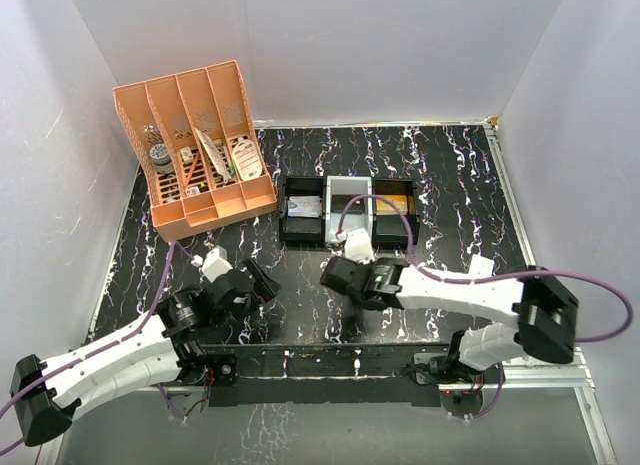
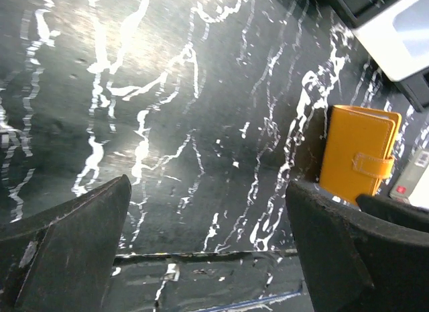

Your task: Take the credit cards out of the card holder

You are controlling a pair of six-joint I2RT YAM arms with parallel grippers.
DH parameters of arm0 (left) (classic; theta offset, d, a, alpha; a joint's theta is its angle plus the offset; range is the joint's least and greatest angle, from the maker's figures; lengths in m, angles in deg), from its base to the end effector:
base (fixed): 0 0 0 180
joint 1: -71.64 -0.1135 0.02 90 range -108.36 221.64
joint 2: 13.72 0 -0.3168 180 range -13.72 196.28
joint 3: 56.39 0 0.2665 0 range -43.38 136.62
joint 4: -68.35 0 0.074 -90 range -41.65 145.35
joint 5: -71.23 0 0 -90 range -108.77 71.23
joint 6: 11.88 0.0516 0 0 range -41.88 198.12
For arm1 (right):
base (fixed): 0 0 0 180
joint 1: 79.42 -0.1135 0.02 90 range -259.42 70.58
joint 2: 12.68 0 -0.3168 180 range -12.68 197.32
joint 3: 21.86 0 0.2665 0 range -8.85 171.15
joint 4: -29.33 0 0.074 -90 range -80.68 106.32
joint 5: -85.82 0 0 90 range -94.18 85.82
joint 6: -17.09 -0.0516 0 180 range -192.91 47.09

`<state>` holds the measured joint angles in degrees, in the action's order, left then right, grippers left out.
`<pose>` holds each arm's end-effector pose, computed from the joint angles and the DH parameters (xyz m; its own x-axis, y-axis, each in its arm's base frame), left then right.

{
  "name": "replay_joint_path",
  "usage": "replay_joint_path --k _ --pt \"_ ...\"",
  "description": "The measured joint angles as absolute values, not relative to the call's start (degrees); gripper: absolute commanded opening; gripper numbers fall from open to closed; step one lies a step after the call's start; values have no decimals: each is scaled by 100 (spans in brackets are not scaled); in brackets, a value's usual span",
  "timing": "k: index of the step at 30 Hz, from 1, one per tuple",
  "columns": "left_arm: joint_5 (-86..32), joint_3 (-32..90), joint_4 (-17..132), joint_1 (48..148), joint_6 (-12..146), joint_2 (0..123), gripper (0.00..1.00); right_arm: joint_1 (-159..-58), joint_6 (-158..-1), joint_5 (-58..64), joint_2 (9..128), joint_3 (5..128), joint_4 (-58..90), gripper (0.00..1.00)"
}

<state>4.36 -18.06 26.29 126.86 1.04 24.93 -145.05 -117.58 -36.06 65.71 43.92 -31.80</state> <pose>0.0901 -0.0942 0.2280 -0.6608 -0.6198 -0.4232 -0.2429 0.7102 -0.6608 0.1277 0.2158 0.2525 -0.7826 -0.2809 -0.5556 -0.2282 0.9597 -0.1637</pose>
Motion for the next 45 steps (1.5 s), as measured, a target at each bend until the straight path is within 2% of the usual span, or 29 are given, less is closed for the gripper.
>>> replay_joint_path --k 4,9,13,15,17,20,24,28,32,37,43,45 --pt "817 -1469 1785 12684 -88 2491 99 -15038 -12016 -4085 7316 4733 -3276 0" --pt "1000 -1421 1361 12684 -198 2244 99 -15383 -11911 -3987 7832 4794 -2872 1" --pt "1015 -1609 1254 12684 -340 1604 99 -15388 -11668 -3495 7773 4635 -2367 19" --pt "991 -1758 1269 12682 -213 1199 99 -15373 -11579 -3093 7600 4561 -2087 38" --pt "911 -1913 1461 12682 67 821 99 -15370 -11456 -2601 7259 4543 -1788 52" --pt "771 -2168 1824 12682 410 244 99 -15257 -11198 -2015 6350 4521 -1279 59" --pt "559 -2282 2325 12682 755 139 99 -14479 -11061 -1504 5078 4381 -669 64" --pt "279 -2123 2810 12682 1077 1278 98 -13674 -11052 -1401 4490 4150 -570 66" --pt "-202 -1670 3359 12671 1470 2904 91 -13301 -11185 -1073 4680 3820 -575 63" --pt "-1048 -1532 4585 12634 1772 4133 72 -12802 -11515 -385 5137 3164 -422 63" --pt "-1719 -927 5050 12572 1925 5472 63 -12302 -11826 256 5764 2655 -9 62" --pt "-1793 -826 5105 12559 1925 5656 52 -12168 -11845 394 5963 2580 206 60"
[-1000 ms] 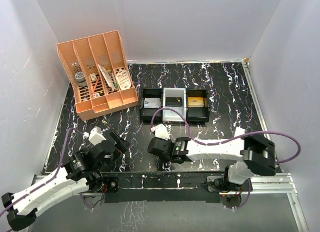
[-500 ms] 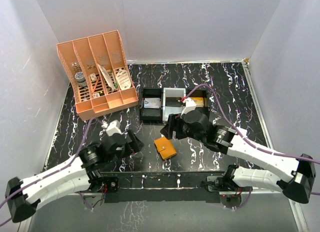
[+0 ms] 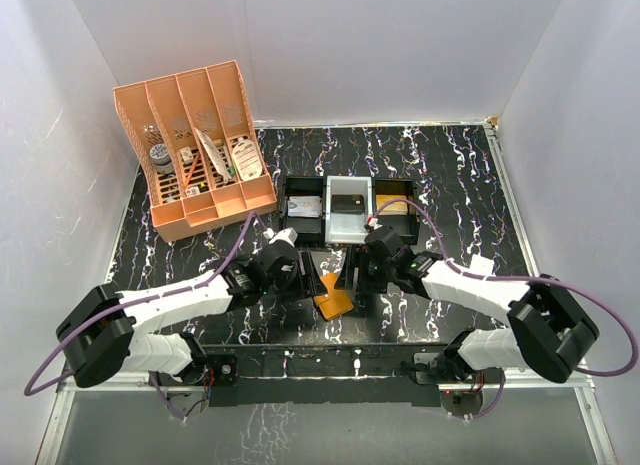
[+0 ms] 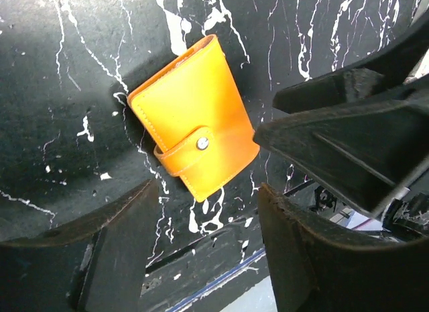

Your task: Take the credit cards out of the card holder

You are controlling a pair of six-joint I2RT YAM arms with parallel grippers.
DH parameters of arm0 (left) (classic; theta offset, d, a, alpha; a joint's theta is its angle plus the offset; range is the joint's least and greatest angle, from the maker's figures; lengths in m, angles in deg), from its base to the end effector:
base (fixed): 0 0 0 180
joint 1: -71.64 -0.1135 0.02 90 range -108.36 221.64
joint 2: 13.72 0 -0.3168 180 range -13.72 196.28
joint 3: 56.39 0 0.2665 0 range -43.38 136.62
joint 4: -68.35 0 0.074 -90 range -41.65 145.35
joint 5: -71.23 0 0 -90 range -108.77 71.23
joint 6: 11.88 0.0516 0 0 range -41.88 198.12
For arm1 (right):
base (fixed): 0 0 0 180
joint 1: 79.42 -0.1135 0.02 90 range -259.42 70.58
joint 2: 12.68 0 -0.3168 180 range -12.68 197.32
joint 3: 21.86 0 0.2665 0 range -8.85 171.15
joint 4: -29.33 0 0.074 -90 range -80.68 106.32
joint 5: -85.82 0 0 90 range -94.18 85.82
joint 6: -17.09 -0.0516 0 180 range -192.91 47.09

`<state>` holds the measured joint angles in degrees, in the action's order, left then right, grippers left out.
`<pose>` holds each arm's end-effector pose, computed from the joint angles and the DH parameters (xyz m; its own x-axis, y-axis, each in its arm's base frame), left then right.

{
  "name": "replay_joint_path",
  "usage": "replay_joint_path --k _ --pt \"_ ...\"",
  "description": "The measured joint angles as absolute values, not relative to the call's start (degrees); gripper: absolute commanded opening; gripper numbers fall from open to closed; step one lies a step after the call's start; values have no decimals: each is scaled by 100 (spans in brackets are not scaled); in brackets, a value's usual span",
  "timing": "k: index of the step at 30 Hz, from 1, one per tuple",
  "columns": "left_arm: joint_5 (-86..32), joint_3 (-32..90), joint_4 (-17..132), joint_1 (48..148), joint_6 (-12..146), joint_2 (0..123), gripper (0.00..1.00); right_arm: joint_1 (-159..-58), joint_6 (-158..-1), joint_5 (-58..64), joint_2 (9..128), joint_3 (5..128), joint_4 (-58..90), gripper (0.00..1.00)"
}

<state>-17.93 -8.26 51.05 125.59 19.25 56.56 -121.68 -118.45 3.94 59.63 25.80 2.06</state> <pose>0.1518 -0.2073 0.2314 -0.8796 -0.2459 -0.4072 0.0944 0.7487 -0.6562 0.1750 0.1689 0.2057 -0.9292 0.1104 -0.3526 -0.0957 0.8500 0.5181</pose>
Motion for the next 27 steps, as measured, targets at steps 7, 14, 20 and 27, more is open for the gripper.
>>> replay_joint_path --k 7,14,20,27 --pt "-1887 -525 5057 12538 1914 6301 33 -11902 -11836 901 6645 2541 645 58" --pt "-1931 -547 5096 12538 1898 6810 25 -11899 -11913 1292 6684 2231 1360 46" --pt "-2149 -617 5374 12492 1877 7013 19 -11764 -12116 1556 6562 1616 2323 24" --pt "-2228 -746 5529 12489 1944 6919 31 -11722 -12604 1862 6177 779 3075 12"
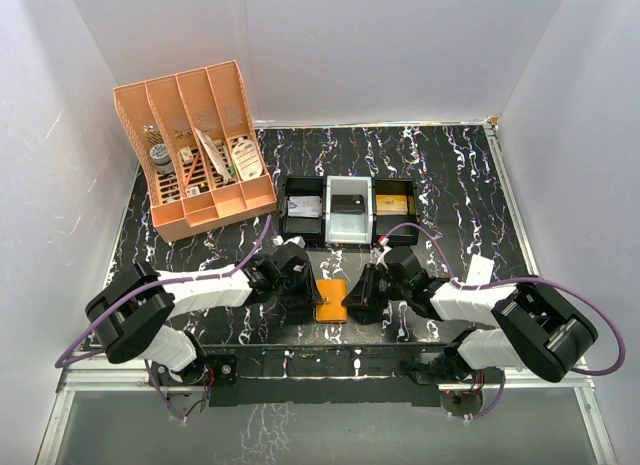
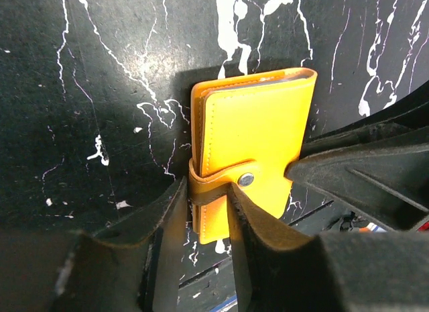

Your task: Take the credit cards out of the card holder

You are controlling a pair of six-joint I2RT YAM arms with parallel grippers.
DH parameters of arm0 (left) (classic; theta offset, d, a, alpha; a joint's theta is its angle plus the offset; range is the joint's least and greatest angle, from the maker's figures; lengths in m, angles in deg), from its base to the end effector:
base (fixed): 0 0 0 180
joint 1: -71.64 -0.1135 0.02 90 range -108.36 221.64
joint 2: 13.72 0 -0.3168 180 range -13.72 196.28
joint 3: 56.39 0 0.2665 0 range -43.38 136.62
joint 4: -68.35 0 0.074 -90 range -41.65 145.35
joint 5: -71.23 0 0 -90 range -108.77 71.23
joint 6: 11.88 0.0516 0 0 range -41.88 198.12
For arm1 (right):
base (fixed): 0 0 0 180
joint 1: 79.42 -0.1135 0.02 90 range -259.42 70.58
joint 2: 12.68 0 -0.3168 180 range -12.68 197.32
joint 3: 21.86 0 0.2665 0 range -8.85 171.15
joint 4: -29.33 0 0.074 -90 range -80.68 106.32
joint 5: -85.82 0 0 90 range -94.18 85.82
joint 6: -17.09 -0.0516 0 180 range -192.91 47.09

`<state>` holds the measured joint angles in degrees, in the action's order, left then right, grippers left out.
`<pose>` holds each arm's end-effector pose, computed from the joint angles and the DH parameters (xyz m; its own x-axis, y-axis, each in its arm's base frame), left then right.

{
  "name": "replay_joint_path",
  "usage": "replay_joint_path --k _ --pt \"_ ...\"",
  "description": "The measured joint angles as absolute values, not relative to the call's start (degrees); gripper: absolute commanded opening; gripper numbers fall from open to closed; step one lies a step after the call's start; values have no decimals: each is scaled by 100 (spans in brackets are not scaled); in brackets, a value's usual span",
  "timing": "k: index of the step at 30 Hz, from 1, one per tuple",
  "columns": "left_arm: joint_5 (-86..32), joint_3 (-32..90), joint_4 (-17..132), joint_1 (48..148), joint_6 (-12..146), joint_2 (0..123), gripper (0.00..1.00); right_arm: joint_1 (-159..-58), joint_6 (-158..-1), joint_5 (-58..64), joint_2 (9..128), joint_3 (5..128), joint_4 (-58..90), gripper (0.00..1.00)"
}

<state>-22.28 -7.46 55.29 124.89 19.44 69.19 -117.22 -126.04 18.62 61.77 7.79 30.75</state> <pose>0.1694 -0.2322 0.1871 -0.9321 -0.1768 -0.3160 0.0546 0.7940 -0.6055 0.1557 0.1461 0.1474 -0.9557 0.1921 -0.2232 -0.0384 0.6702 0.7411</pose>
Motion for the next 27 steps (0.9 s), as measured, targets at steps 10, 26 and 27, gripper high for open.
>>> replay_joint_path --k 10,26,27 --pt "-2484 -842 5669 12500 2104 6889 29 -11773 -12737 2188 5895 733 2970 37" --pt "-2364 61 4727 12664 3192 7267 73 -11871 -13023 1583 6066 1050 2260 6" --pt "-2270 161 4559 12671 3258 7267 72 -11878 -13004 1517 6066 1129 2151 6"
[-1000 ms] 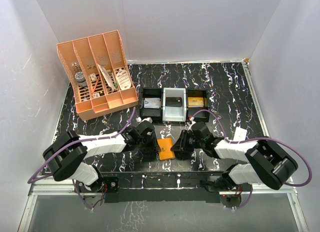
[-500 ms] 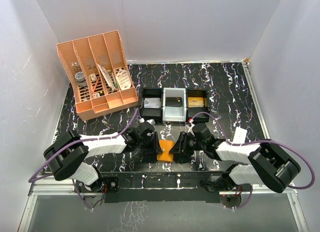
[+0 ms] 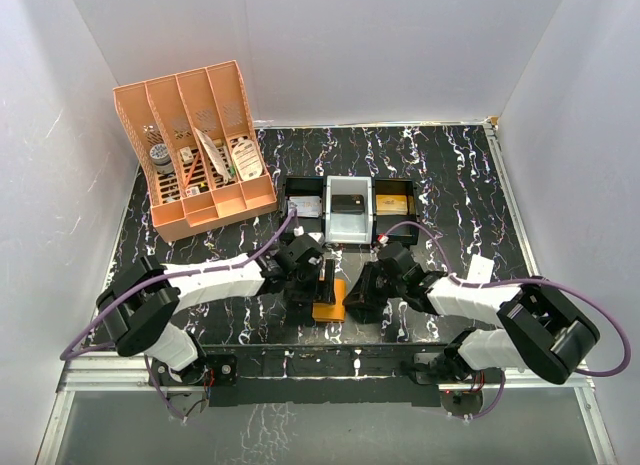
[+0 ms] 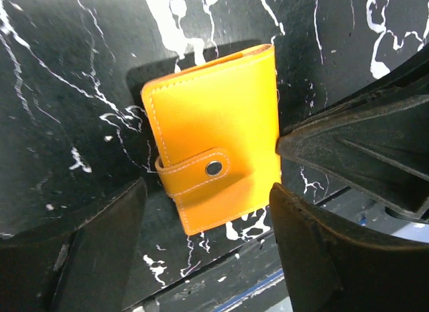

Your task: Take the credit cards out of the card holder

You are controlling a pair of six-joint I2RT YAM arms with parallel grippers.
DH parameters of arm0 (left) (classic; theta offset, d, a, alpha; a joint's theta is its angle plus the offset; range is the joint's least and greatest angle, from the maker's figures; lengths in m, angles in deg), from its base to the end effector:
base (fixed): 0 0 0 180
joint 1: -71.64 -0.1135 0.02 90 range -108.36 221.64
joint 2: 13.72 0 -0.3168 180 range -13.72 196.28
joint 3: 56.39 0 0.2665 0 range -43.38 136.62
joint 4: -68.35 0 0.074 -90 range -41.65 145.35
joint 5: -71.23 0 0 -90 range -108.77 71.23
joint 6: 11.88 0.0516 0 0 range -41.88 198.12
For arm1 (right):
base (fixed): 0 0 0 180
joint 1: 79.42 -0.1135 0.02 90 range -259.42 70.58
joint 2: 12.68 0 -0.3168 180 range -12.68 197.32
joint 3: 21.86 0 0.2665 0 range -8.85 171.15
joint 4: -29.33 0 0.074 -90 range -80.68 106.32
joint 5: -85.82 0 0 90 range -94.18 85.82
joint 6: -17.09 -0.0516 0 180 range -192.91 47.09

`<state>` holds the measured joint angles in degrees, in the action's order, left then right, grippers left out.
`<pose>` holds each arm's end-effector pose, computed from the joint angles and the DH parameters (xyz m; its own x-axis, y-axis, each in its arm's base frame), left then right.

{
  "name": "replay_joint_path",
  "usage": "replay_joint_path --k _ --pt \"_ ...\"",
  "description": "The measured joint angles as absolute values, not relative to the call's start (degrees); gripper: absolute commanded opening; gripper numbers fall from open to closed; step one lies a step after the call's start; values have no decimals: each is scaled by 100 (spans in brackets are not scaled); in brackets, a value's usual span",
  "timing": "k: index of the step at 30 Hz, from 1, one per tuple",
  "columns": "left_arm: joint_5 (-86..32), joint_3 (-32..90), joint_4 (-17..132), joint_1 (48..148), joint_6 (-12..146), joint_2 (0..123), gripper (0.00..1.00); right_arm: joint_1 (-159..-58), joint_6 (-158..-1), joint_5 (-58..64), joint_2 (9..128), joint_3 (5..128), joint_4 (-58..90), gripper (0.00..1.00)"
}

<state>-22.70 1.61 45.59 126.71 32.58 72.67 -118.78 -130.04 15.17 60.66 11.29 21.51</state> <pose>0.1764 -0.2588 0.2052 -0.9137 0.0647 -0.4013 0.2719 0.8311 -0.4851 0.1553 0.1495 0.1538 -0.9584 0.2388 -0.1562 0.0649 0.7155 0.6956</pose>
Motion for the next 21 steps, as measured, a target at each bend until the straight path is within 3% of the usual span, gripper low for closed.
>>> replay_joint_path --k 8,11,15,18,21 --pt "-1398 1556 3249 12887 3809 8038 67 -11880 -12883 962 6184 1501 1480 6" --pt "-1118 1613 2972 13005 3918 8272 58 -11880 -12879 964 6197 1501 1493 8" --pt "-969 1615 2917 13110 3935 8279 56 -11880 -12881 982 6203 1501 1521 10" --pt "-908 1615 2937 13160 3933 8272 42 -11880 -12883 1003 6203 1501 1548 14" --pt "-842 1615 2946 13217 3911 8272 29 -11880 -12881 1071 6206 1498 1611 26"
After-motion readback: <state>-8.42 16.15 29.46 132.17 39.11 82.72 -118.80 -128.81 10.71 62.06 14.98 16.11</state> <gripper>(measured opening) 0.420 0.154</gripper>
